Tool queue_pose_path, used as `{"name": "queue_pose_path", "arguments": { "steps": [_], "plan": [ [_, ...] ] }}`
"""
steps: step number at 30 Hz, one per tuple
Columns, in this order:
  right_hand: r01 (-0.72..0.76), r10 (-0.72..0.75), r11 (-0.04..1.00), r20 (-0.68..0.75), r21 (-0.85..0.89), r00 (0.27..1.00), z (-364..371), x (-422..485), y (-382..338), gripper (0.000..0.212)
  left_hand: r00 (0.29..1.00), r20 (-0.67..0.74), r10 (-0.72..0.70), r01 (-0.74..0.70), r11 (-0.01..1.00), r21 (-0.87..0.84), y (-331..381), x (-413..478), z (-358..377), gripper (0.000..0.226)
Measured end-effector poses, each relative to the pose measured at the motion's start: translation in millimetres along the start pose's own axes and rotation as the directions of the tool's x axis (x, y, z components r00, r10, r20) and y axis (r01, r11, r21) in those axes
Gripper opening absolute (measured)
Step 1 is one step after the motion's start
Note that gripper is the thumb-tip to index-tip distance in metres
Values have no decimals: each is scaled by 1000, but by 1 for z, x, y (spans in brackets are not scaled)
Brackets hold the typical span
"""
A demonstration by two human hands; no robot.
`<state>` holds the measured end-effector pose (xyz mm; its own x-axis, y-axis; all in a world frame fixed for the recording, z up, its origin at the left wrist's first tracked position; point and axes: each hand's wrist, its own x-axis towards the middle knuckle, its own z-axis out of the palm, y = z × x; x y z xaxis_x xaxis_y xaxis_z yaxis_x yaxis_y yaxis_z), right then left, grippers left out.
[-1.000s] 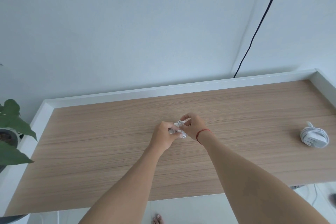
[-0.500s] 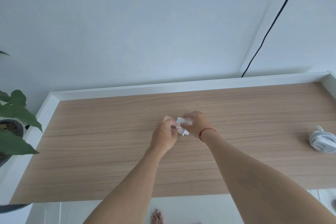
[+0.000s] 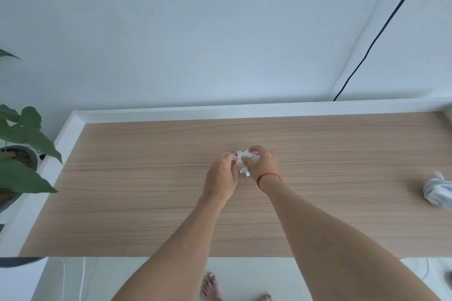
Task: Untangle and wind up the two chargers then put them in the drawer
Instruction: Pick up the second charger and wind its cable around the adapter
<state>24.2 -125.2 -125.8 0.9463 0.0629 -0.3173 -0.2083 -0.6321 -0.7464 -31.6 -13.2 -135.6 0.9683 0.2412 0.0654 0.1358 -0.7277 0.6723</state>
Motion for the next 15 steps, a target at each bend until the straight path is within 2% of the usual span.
{"name": "queue_pose_path", "arguments": {
  "steps": [4,8,12,15],
  "plan": [
    [-23,23,1000,3,14,1000,-1,-1,-1,34,995,91,-45,48,998,-39,4,6,-7,19],
    [-55,54,998,32,41,998,-5,-1,-2,35,979,187,-77,84,996,-30,4,14,-7,36],
    [-44,42,999,50,32,998,-6,0,-2,33,986,154,-69,77,996,-45,4,16,-8,21],
    [35,-30,997,70,-62,997,-6,-3,-1,28,980,185,-78,91,994,-61,3,19,-12,12]
  ]
}}
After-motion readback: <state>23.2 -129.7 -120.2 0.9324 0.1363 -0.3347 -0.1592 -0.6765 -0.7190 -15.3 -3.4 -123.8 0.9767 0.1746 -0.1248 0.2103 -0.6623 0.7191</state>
